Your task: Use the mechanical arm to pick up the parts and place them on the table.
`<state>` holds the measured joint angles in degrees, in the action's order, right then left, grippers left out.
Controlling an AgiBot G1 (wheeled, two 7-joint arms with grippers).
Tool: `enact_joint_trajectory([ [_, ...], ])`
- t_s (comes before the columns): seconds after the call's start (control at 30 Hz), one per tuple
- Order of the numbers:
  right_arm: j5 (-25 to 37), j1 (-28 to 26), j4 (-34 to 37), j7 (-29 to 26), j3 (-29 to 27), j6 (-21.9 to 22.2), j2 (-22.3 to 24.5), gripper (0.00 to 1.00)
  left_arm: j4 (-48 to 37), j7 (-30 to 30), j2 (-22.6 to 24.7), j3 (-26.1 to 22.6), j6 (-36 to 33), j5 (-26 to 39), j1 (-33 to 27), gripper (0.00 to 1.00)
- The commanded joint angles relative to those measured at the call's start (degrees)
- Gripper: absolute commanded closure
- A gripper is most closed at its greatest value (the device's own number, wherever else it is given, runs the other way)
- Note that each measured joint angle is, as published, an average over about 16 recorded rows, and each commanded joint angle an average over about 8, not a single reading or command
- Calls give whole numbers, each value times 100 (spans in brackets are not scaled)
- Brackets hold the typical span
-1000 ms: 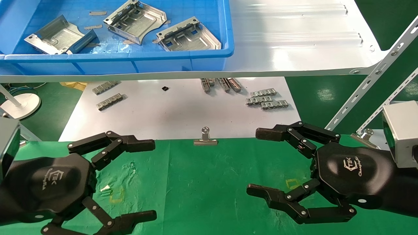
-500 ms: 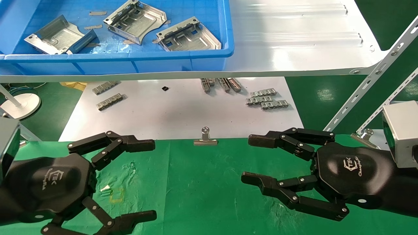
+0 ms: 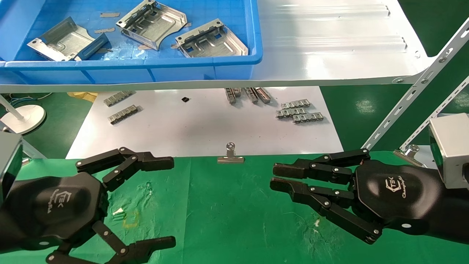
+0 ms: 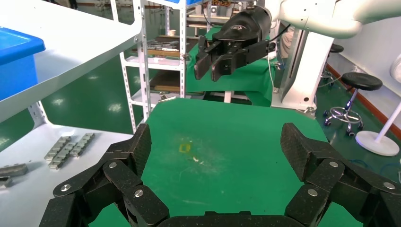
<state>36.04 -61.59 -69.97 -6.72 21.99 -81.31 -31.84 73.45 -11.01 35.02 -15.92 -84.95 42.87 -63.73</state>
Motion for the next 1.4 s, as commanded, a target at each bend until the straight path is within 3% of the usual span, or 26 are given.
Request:
enact_joint_trajectory([
  [0.03, 0, 0, 0, 0, 0, 0, 0, 100, 28, 29, -17, 14, -12, -17, 37, 0],
  [0.13, 0, 0, 0, 0, 0, 0, 0, 100, -27, -78, 12, 2, 124, 167, -362, 0],
  [0.33, 0, 0, 0, 0, 0, 0, 0, 100, -809, -491, 441, -270, 526, 925, -1761, 0],
  [0.7, 0, 0, 0, 0, 0, 0, 0, 100, -3800, -6, 2017, -1115, 1526, 2956, -4400, 0],
  [0.97, 0, 0, 0, 0, 0, 0, 0, 100, -5961, 94, 3053, -1510, 3101, 3837, -5368, 1],
  [1.0, 0, 0, 0, 0, 0, 0, 0, 98, -6147, 93, 3151, -1555, 3302, 3925, -5424, 13],
  [1.03, 0, 0, 0, 0, 0, 0, 0, 93, -6304, 89, 3233, -1596, 3469, 4001, -5469, 26],
  [1.23, 0, 0, 0, 0, 0, 0, 0, 18, -6958, -57, 3492, -1714, 3898, 4205, -5626, 100],
  [1.3, 0, 0, 0, 0, 0, 0, 0, 0, -7068, -89, 3511, -1736, 3879, 4236, -5656, 100],
  [1.4, 0, 0, 0, 0, 0, 0, 0, 0, -7159, -92, 3517, -1771, 3809, 4286, -5691, 100],
])
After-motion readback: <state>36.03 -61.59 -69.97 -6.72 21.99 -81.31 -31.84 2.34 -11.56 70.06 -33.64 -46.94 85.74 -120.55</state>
